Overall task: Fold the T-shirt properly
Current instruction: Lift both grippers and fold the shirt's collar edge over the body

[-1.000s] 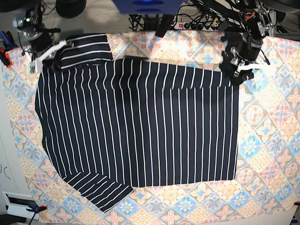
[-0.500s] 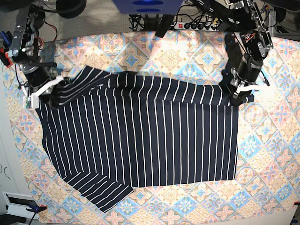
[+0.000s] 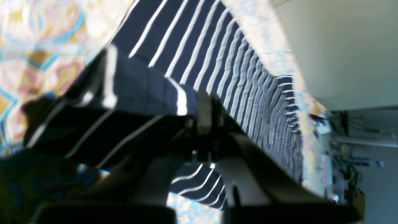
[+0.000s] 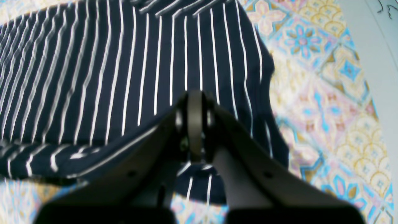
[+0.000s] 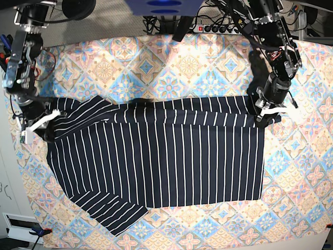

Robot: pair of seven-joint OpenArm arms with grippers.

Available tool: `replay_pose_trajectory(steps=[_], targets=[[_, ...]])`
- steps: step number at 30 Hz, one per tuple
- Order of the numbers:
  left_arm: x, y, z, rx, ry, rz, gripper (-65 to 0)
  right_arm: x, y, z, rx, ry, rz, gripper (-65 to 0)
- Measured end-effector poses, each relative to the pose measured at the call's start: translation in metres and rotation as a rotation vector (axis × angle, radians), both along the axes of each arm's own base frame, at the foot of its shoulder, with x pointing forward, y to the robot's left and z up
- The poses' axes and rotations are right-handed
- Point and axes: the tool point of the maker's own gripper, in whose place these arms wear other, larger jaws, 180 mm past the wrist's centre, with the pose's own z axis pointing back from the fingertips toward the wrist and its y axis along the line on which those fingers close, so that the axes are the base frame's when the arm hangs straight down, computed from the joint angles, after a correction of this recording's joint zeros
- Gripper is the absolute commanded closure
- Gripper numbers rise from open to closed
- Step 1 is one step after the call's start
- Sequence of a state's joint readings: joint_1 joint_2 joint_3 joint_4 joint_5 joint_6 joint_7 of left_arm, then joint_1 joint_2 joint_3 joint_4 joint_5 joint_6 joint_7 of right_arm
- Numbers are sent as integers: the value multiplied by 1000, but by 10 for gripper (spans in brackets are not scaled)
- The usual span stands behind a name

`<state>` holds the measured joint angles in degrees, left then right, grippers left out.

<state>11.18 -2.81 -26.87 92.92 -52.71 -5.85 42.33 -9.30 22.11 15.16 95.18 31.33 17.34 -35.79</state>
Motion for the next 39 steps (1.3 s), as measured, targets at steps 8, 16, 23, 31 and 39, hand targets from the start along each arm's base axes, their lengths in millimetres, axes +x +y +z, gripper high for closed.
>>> replay_pose_trajectory(steps=[8, 16, 23, 31, 39], targets=[[10, 8, -1, 5, -2, 8, 0, 38, 11, -1, 20, -5, 36, -4], [12, 10, -21, 29, 57, 5, 0, 53, 22, -8, -41, 18, 81, -21], [16, 10, -29, 9, 74, 13, -262, 49, 16, -3, -167, 17, 90, -183], [-1, -2, 2, -47, 3, -27, -404, -15, 5, -21, -198, 94, 72, -196], [-47, -5, -5, -63, 55, -29, -374, -67, 15, -45, -28, 163, 38, -196]])
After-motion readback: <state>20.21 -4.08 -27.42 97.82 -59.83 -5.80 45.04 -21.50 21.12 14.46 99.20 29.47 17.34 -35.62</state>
